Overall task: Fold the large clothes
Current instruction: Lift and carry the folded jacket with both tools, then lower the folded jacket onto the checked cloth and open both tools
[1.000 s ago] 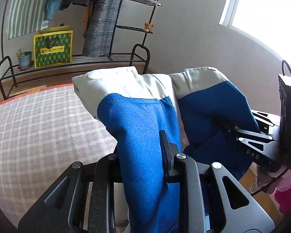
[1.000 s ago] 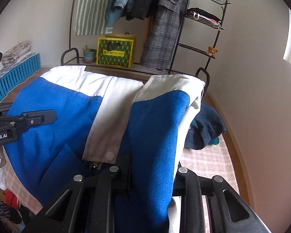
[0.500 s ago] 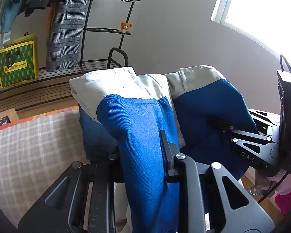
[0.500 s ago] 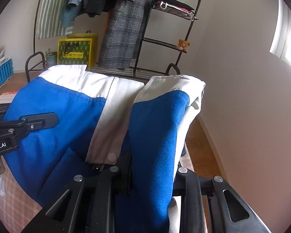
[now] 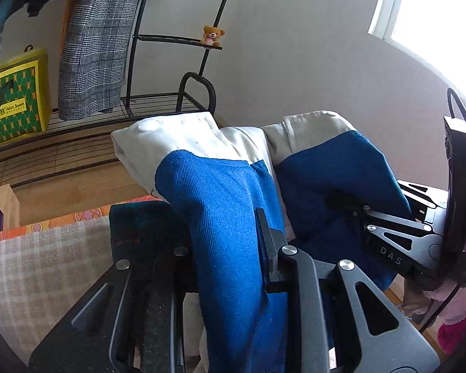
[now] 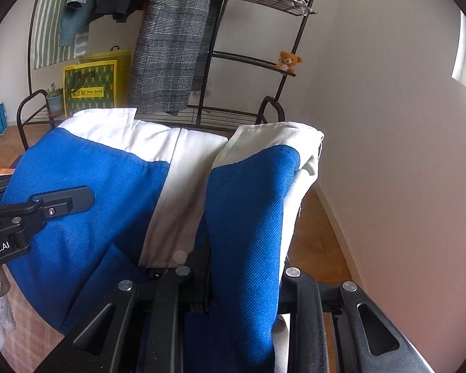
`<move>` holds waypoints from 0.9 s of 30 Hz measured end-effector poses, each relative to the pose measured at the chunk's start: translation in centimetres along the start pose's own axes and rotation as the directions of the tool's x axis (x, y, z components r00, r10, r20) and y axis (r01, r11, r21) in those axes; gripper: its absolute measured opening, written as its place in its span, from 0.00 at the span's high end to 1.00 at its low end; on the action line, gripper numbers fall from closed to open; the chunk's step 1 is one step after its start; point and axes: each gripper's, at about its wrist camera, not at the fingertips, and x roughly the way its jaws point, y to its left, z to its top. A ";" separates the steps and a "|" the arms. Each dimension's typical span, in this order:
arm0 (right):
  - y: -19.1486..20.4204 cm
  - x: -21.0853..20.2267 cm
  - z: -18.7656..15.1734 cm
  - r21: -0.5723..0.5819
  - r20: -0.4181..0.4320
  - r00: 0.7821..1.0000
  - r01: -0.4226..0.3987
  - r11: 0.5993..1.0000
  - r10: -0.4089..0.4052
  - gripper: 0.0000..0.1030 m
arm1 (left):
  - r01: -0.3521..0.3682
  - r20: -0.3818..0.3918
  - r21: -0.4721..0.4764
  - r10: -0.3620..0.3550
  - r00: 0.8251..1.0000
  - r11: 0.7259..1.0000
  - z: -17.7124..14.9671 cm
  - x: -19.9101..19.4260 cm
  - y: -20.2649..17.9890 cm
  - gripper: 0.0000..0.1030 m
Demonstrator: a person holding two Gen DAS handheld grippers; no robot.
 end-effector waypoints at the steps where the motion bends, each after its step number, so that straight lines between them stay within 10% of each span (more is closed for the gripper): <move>1: -0.1 0.8 0.1 0.000 -0.007 1.000 -0.001 1.000 0.001 0.77 | -0.007 -0.006 -0.006 0.007 1.000 1.000 0.0 0.6 0.4 0.79; 6: -1.7 5.2 -1.0 0.032 -0.085 0.996 -0.020 0.999 0.023 0.76 | -0.113 -0.105 -0.014 0.111 0.988 0.994 -1.0 4.6 2.8 0.72; 13: -5.0 10.9 -4.9 0.151 -0.261 0.965 0.066 0.986 -0.025 0.39 | -0.219 -0.134 0.004 0.217 0.967 0.976 -2.4 5.4 4.3 0.43; 27: -6.1 -1.1 -3.8 0.259 -0.035 0.996 0.085 0.962 -0.078 0.37 | -0.185 0.041 0.034 0.184 0.982 0.982 -1.9 -9.7 1.2 0.42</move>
